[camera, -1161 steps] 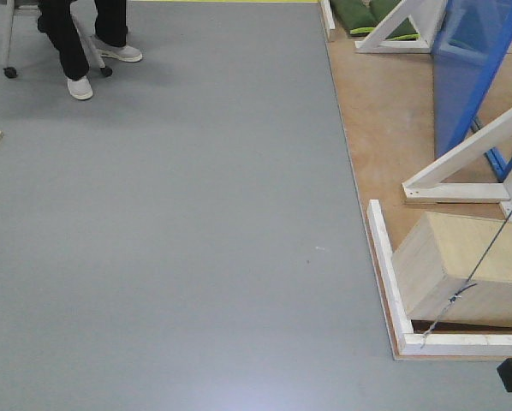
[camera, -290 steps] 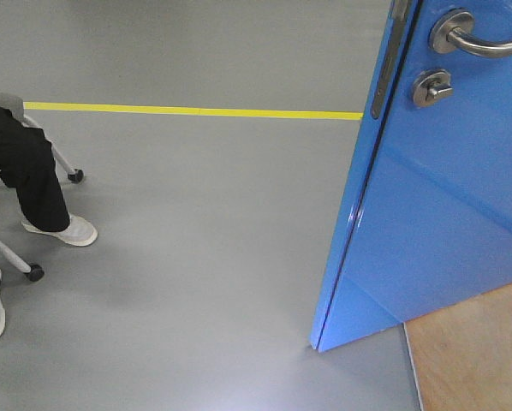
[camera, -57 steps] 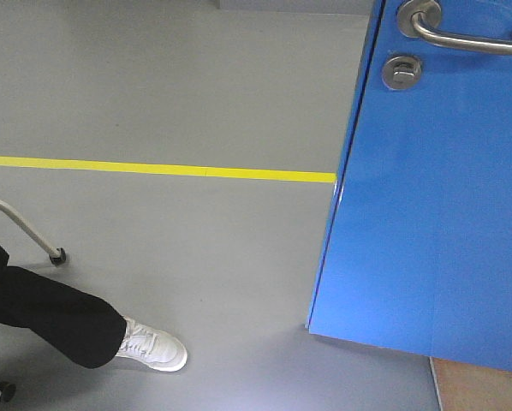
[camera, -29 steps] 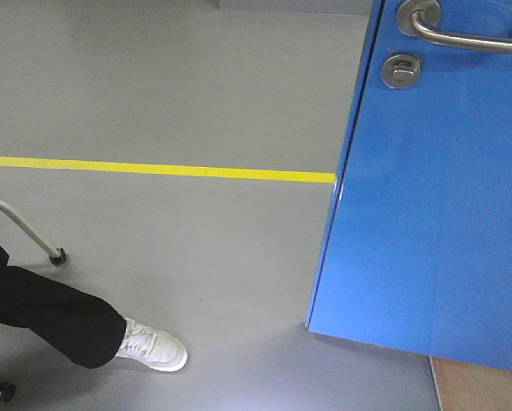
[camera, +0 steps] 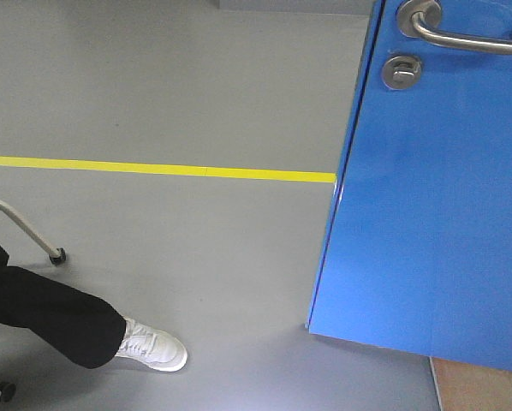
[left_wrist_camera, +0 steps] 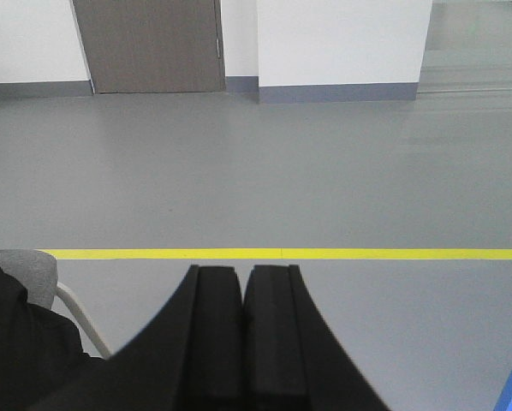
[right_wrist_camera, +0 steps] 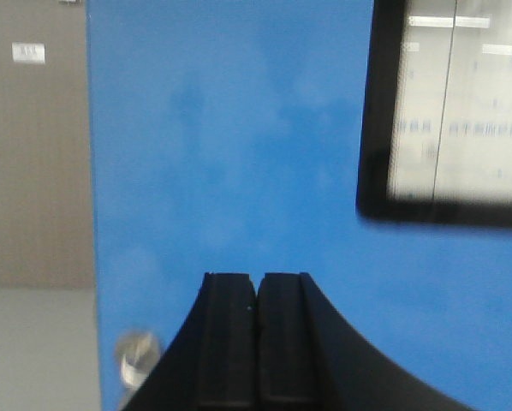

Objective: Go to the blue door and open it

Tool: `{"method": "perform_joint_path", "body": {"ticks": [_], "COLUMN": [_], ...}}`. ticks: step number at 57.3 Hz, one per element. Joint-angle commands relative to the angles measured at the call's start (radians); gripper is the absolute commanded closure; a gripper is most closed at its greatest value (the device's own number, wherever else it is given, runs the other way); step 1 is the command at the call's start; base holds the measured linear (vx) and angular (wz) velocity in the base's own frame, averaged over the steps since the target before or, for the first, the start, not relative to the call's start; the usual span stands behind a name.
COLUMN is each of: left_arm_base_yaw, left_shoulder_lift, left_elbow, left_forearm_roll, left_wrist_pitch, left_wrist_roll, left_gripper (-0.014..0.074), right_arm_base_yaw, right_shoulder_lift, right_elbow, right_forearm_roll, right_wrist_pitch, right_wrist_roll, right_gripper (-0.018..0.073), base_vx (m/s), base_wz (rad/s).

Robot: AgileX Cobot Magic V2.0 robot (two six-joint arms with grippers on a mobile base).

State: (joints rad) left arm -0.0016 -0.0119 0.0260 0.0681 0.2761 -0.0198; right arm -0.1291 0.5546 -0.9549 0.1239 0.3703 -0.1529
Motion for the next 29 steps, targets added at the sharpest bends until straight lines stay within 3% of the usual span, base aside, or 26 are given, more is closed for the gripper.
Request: {"method": "perform_joint_path", "body": {"ticks": [1,18,29], "left_arm_base_yaw": [-0.006,-0.006,-0.006], "left_shoulder_lift": [-0.011,-0.011,-0.012], "left_elbow": [-0.026,-0.026,-0.026], "left_forearm_roll": [-0.003,-0.003,-0.003], "left_wrist_pitch": [-0.085,-0.085,-0.085], "left_wrist_roll": [-0.007,-0.007,-0.007], "left_gripper": [0.0524,0.0524,0.0524], "right_arm_base_yaw": [-0.002,-0.004,-0.004], "right_shoulder_lift": [-0.133,-0.556,-0.569], "right_elbow": [0.170,0.671,0.874], "right_forearm_roll": [-0.033,-0.053,-0.058], "right_wrist_pitch": [-0.100,-0.103,-0.183], "right_wrist_roll": [0.060,0.153,0.199], "right_gripper": [0.0547,0.0547,0.0547], "base_vx": [0.00,0.00,0.00], "base_wz": [0.00,0.00,0.00]}}
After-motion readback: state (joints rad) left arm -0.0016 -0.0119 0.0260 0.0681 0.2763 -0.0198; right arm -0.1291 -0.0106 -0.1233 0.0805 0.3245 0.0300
